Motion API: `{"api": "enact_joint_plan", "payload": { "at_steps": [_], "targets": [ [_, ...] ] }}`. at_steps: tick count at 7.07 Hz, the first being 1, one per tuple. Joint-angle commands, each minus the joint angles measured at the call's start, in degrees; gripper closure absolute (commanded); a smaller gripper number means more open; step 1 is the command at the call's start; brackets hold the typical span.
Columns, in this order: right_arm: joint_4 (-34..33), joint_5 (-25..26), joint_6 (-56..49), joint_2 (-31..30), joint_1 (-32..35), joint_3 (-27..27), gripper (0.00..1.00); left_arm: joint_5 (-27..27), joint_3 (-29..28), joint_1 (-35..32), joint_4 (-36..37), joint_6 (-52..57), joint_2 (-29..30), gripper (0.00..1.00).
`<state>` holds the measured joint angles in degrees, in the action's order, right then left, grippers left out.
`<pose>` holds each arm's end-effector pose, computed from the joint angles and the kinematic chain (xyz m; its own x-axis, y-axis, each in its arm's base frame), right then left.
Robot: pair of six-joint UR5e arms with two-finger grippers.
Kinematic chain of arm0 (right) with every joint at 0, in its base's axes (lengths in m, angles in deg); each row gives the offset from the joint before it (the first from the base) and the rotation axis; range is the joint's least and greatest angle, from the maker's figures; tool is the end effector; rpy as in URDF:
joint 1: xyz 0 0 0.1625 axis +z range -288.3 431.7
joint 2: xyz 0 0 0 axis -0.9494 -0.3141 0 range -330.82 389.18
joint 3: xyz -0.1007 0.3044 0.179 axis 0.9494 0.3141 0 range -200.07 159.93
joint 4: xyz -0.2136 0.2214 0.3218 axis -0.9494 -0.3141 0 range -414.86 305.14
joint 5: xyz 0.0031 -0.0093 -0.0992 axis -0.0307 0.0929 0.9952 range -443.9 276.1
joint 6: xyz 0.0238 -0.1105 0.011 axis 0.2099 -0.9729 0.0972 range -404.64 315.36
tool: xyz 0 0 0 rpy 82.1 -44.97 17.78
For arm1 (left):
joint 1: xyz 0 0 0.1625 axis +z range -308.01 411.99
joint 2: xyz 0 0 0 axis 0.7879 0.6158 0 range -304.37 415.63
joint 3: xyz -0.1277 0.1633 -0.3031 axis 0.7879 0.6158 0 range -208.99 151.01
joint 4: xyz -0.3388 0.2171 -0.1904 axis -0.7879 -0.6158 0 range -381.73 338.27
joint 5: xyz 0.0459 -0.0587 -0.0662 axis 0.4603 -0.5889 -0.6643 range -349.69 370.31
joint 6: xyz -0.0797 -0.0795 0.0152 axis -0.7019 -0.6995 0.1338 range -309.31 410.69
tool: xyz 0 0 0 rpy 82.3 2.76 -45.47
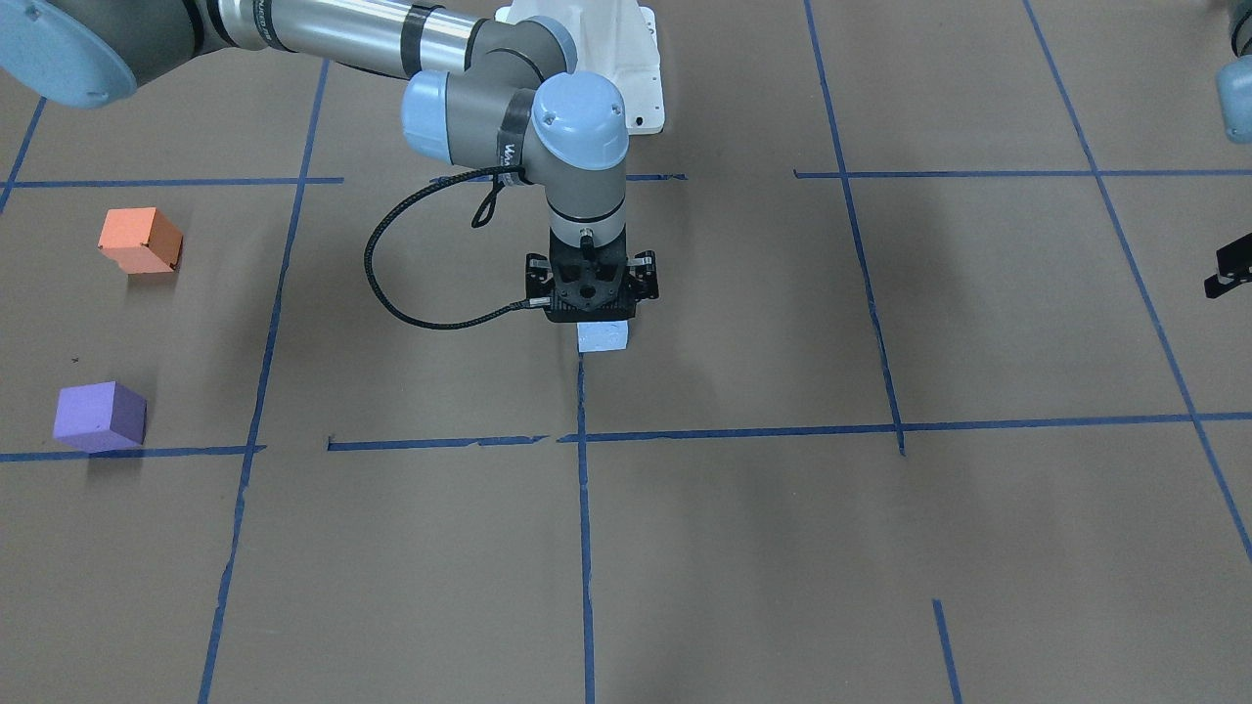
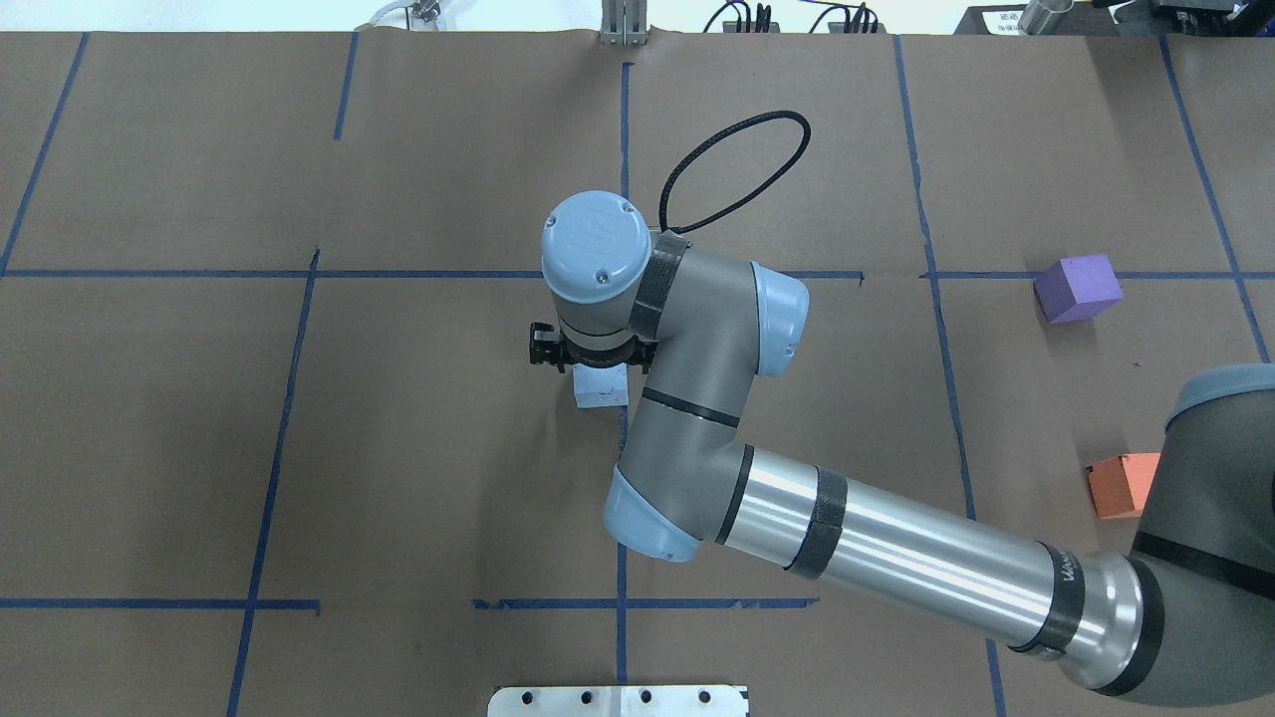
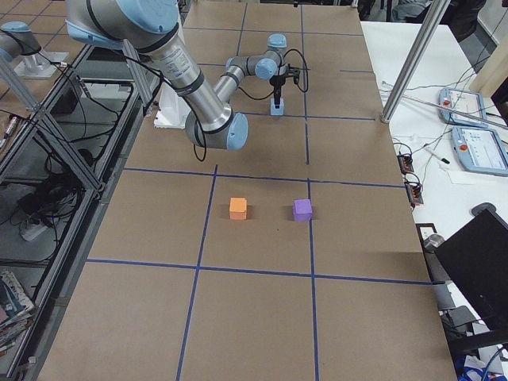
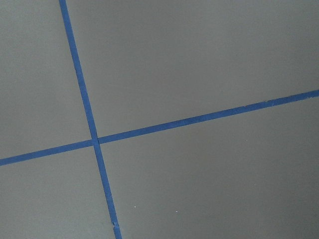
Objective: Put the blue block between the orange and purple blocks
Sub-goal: 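Reach the right gripper to the light blue cube at center and grasp it, then lift the cube with the right gripper and carry it toward the purple cube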
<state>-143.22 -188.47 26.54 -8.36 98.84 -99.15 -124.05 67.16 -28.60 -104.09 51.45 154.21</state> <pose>-0.6259 -0.4385 0.1164 0.7071 0.0119 0.7070 -0.0638 0.9969 0.0471 0.0408 -0.5756 0.4858 0.6890 0.2150 -0.6922 -0.1714 0.9762 0.1325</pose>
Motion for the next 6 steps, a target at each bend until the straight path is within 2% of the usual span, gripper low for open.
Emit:
{"api": "enact_joint_plan", "payload": {
  "at_steps": [1, 2, 4, 5, 6],
  "targets": [
    [0.20, 0.68, 0.01, 0.09, -0.86, 1.46, 0.00, -0.03, 0.09, 0.00, 0.00, 0.03, -0.32, 0.00],
    [0.29, 0.68, -0.08, 0.09, -0.95, 2.08, 0.01, -0.03, 0.09, 0.00, 0.00, 0.03, -0.84, 0.00],
    [0.47, 1.64, -0.17, 5.08, -0.95, 7.60, 0.12, -0.03, 0.35, 0.00, -0.09, 0.03, -0.93, 0.00],
    [0.38, 1.64, -0.51, 4.76, -0.95, 7.71, 0.32, -0.03, 0.36, 0.00, 0.00, 0.03, -1.11, 0.00],
    [0.30, 1.47, -1.13, 4.06, -1.04, 7.71, 0.36, -0.03, 0.44, 0.00, -0.09, -0.06, -1.11, 0.00]
  ]
}}
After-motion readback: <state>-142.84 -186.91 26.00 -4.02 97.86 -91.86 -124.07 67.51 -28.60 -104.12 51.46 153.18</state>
